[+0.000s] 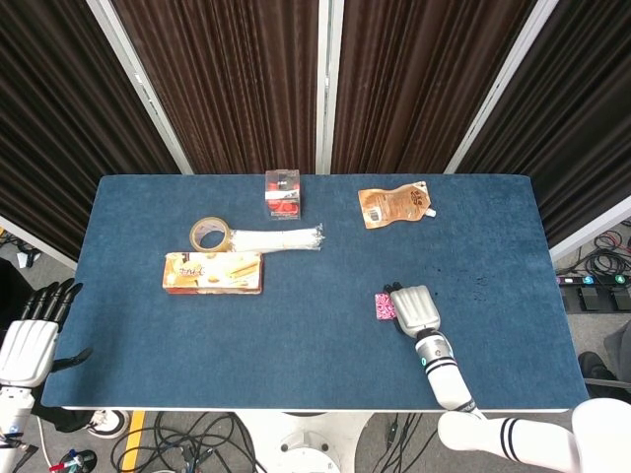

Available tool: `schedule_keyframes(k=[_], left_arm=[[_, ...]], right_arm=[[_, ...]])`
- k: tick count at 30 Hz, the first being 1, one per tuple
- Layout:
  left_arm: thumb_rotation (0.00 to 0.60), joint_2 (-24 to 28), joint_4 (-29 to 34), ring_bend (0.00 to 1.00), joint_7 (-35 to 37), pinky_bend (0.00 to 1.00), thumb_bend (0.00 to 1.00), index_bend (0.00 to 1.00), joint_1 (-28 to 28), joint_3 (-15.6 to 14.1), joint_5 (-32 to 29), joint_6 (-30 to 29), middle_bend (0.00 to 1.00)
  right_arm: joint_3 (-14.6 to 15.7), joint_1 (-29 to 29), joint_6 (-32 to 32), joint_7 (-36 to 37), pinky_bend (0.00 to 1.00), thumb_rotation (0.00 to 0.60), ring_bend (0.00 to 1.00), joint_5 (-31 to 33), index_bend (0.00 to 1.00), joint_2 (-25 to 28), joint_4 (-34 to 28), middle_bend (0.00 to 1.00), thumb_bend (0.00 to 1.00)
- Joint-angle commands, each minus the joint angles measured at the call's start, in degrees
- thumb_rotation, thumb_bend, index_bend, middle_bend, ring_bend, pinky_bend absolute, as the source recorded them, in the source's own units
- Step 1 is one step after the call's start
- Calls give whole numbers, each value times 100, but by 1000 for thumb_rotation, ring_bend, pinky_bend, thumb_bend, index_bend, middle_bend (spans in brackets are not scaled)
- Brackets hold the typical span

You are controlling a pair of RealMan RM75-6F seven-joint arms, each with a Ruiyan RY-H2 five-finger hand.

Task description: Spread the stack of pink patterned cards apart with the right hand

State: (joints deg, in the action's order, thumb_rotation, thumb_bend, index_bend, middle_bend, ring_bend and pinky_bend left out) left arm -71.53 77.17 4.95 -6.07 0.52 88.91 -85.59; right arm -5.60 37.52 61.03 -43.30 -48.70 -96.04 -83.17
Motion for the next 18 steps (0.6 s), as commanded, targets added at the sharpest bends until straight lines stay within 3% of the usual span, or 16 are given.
schedule_keyframes(k=[1, 18], left_arm=[[600, 4, 2, 0, 0, 99, 0, 62, -4, 2, -7, 12, 31], [600, 7, -1, 0, 24, 99, 0, 62, -5, 4, -9, 19, 32]], right_arm=[[3, 0, 9, -5, 878, 600, 711, 2, 303, -6, 8, 300, 278], [-73, -11, 189, 87, 878, 600, 723, -216, 412, -31, 24, 384, 305]])
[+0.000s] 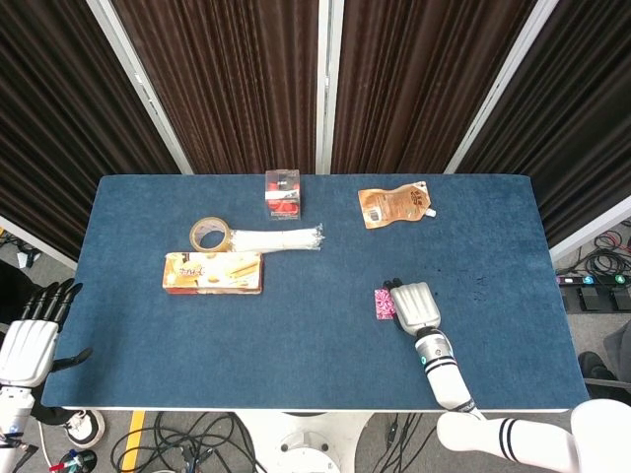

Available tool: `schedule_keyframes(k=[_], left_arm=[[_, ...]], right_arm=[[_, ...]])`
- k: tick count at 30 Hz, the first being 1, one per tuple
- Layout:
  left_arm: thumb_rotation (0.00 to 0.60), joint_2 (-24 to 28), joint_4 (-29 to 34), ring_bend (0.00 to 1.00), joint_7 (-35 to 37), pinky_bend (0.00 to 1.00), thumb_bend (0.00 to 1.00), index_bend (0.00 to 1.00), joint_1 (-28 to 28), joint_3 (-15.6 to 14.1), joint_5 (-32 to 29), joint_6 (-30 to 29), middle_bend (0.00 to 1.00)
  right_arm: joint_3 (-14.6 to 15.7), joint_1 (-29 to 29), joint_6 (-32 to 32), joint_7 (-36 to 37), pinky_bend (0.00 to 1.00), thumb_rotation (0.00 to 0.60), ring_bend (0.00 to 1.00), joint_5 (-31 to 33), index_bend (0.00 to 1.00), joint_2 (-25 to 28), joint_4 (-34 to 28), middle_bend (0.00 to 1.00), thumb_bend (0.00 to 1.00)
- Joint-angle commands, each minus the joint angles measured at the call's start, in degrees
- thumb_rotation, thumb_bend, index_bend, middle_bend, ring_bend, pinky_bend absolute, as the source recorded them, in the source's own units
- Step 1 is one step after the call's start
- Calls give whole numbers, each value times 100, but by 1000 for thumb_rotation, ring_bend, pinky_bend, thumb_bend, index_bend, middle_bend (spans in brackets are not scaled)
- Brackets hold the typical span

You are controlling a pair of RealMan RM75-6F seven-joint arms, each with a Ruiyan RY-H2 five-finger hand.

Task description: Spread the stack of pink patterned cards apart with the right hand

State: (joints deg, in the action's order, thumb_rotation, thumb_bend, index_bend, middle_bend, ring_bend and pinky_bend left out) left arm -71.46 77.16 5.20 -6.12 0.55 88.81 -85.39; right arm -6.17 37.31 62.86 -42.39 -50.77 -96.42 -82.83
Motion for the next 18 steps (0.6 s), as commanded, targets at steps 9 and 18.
schedule_keyframes(k=[9, 18], left_arm=[[600, 1, -12, 0, 16, 99, 0, 62, 6, 6, -12, -4, 31], [600, 54, -22, 0, 62, 99, 0, 62, 44, 27, -31, -75, 32]], right_arm=[[-241, 256, -129, -195, 878, 600, 729, 123, 420, -58, 41, 392, 306], [-443, 727, -293, -535, 878, 600, 729, 178, 426, -518, 273, 402, 311]])
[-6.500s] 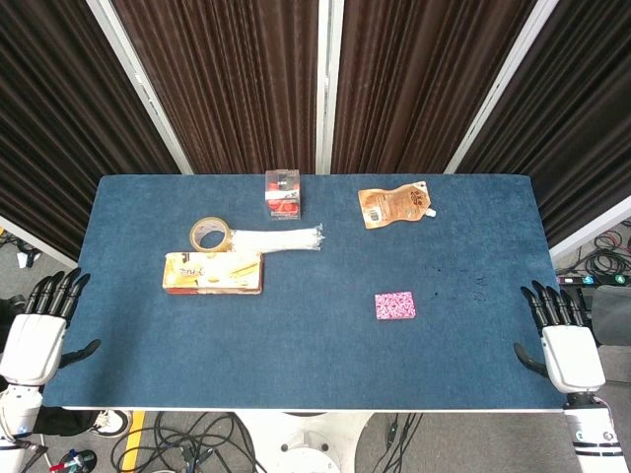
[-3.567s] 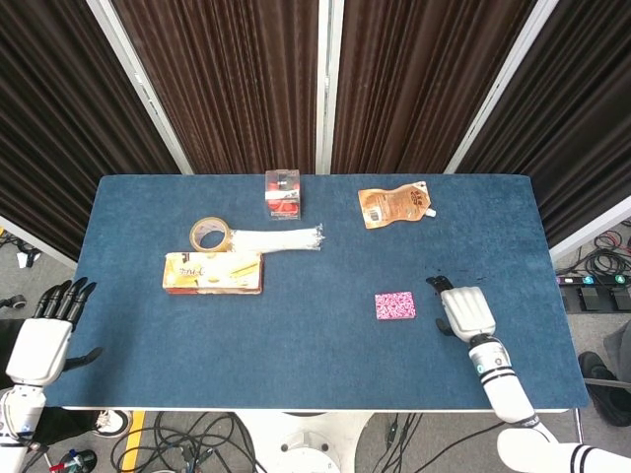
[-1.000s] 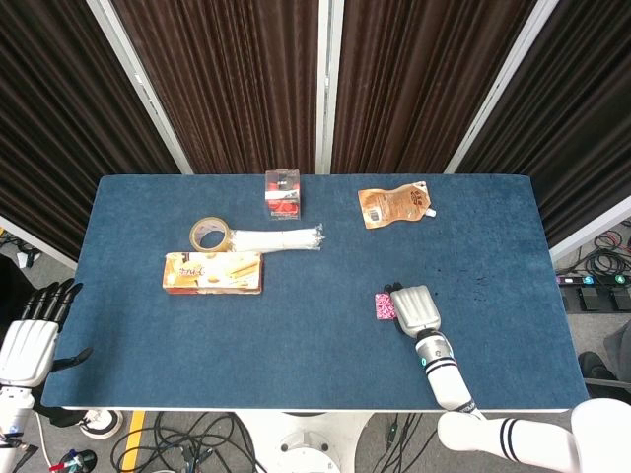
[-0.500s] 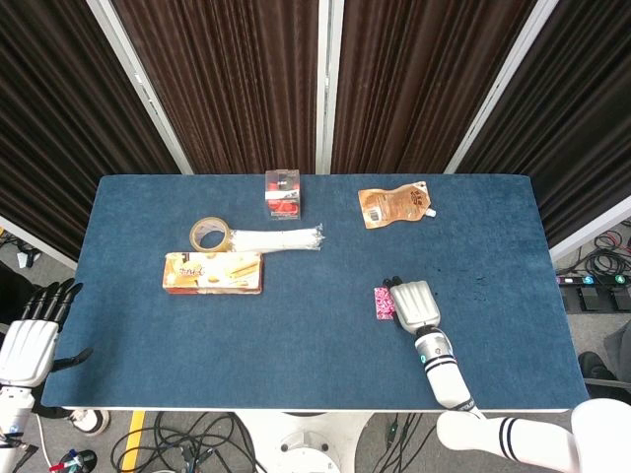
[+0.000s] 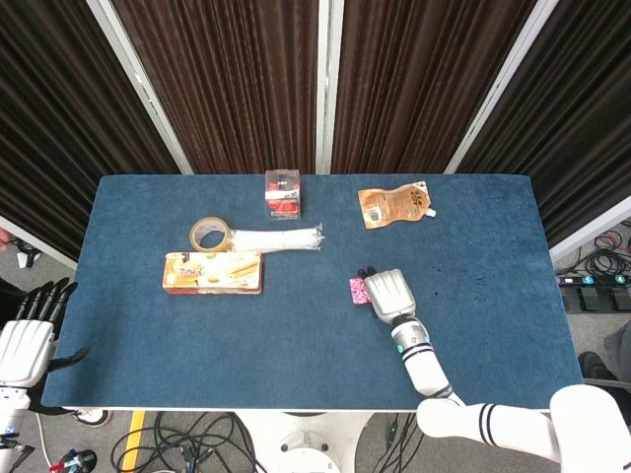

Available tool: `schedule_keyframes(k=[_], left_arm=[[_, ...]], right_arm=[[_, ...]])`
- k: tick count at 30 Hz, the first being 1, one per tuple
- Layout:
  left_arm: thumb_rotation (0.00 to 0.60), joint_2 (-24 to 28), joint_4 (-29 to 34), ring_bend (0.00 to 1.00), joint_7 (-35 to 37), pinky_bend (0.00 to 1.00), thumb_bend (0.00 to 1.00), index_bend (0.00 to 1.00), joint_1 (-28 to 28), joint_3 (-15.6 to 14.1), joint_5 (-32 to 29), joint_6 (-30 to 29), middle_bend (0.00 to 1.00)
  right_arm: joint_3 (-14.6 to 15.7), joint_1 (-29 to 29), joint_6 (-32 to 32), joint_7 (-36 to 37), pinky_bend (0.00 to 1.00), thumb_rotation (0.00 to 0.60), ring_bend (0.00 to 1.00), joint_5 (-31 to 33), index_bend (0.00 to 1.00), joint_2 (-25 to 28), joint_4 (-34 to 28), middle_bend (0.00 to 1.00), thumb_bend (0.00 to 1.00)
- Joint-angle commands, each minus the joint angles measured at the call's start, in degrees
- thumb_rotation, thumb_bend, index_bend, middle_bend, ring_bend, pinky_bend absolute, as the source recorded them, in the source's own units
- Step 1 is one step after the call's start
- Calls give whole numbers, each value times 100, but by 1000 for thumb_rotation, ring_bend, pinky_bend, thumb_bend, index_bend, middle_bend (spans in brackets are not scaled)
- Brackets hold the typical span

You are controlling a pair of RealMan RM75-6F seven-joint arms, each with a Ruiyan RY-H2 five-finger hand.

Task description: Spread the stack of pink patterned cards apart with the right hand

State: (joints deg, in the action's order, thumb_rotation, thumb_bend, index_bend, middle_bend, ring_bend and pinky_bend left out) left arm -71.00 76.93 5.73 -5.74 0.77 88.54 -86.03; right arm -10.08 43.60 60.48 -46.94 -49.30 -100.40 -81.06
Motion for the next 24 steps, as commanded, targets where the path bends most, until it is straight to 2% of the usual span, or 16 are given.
schedule_keyframes(k=[1, 11, 24], left_arm=[[600, 12, 2, 0, 17, 99, 0, 62, 12, 7, -5, -21, 32], [600, 19, -57, 0, 81, 99, 0, 62, 25, 15, -37, -6, 32], [600, 36, -98, 0, 118, 99, 0, 62, 58, 24, -67, -24, 32]], right_arm=[[-66, 140, -80, -100, 878, 600, 729, 52, 426, -175, 146, 401, 311], [-145, 452, -349, 46, 878, 600, 729, 31, 427, -719, 769, 383, 310], [-138, 629, -582, -68, 877, 600, 729, 238, 389, -876, 1056, 324, 304]])
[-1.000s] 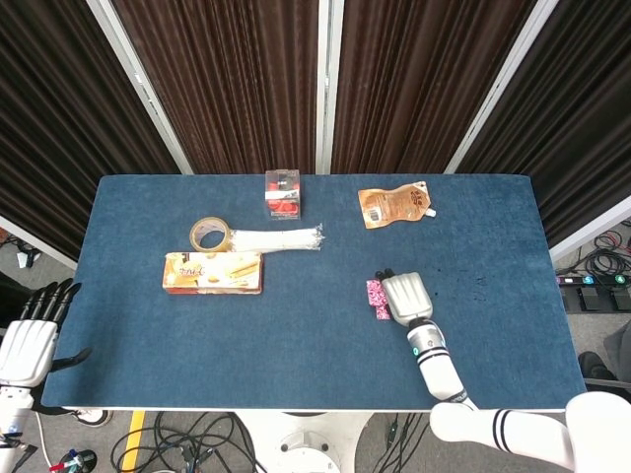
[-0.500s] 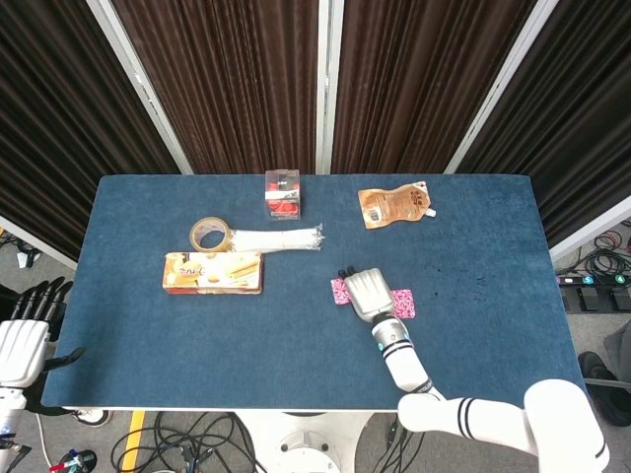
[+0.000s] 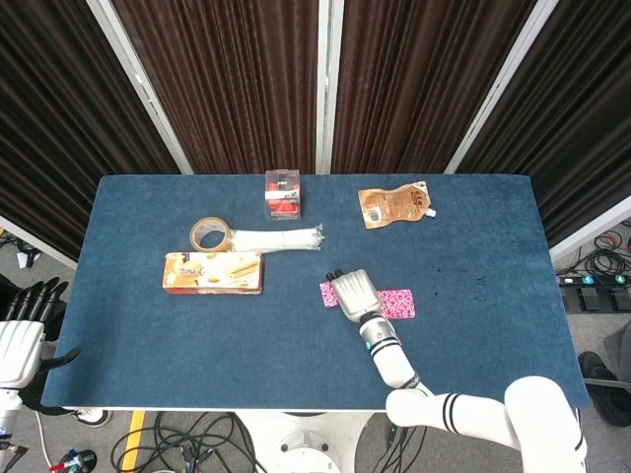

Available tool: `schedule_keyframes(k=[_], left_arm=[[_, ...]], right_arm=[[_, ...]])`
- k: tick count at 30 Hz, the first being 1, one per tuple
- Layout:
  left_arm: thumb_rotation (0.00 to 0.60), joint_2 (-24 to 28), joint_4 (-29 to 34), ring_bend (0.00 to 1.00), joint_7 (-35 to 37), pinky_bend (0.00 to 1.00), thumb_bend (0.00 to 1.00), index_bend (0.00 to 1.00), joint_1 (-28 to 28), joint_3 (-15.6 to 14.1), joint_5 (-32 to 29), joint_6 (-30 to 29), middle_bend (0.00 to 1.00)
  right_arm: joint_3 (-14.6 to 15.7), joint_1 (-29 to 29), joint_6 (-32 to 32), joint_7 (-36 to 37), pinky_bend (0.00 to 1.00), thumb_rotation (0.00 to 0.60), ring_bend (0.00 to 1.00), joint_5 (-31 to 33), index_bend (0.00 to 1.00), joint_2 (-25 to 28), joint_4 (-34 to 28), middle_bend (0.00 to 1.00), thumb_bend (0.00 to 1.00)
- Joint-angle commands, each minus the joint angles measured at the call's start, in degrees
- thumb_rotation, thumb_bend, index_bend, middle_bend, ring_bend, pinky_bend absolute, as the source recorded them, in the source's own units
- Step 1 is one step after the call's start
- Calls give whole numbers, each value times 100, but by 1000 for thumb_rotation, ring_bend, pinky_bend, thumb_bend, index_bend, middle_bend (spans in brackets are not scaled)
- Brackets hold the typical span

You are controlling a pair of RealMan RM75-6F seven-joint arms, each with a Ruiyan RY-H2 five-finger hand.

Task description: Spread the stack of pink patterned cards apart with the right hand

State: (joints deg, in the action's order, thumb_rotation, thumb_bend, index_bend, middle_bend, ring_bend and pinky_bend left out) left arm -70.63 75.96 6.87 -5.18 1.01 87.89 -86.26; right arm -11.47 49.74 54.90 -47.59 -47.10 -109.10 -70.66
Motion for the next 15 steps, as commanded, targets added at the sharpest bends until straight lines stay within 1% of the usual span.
schedule_keyframes(k=[1, 3, 5, 7, 9, 12, 15], left_arm=[[600, -1, -5, 0, 8, 99, 0, 62, 2, 2, -1, -4, 32], [600, -1, -11, 0, 16, 99, 0, 62, 2, 7, -3, -5, 32], [600, 0, -9, 0, 36, 99, 0, 62, 6, 6, -11, 3, 32], [600, 0, -11, 0, 45, 99, 0, 66, 10, 6, -17, 7, 32], [600, -2, -19, 0, 45, 99, 0, 72, 16, 7, -21, 4, 32], [600, -1, -20, 0, 49, 99, 0, 73, 19, 11, -22, -3, 32], [600, -4, -18, 0, 40, 99, 0, 73, 22, 13, -19, -9, 32]], right_arm=[[3, 22, -39, 4, 878, 600, 729, 22, 382, -4, 19, 316, 298], [13, 36, -79, 22, 878, 600, 729, 31, 361, 7, 21, 299, 264], [32, 45, -112, 9, 877, 600, 727, 63, 316, 31, 3, 277, 208], [43, 52, -129, -21, 877, 600, 726, 111, 251, 63, -37, 244, 148], [56, 65, -159, -49, 878, 600, 724, 161, 188, 114, -95, 209, 111], [62, 74, -173, -33, 878, 600, 724, 192, 111, 184, -204, 179, 90], [68, 70, -118, 20, 878, 600, 723, 122, 95, 277, -351, 175, 83]])
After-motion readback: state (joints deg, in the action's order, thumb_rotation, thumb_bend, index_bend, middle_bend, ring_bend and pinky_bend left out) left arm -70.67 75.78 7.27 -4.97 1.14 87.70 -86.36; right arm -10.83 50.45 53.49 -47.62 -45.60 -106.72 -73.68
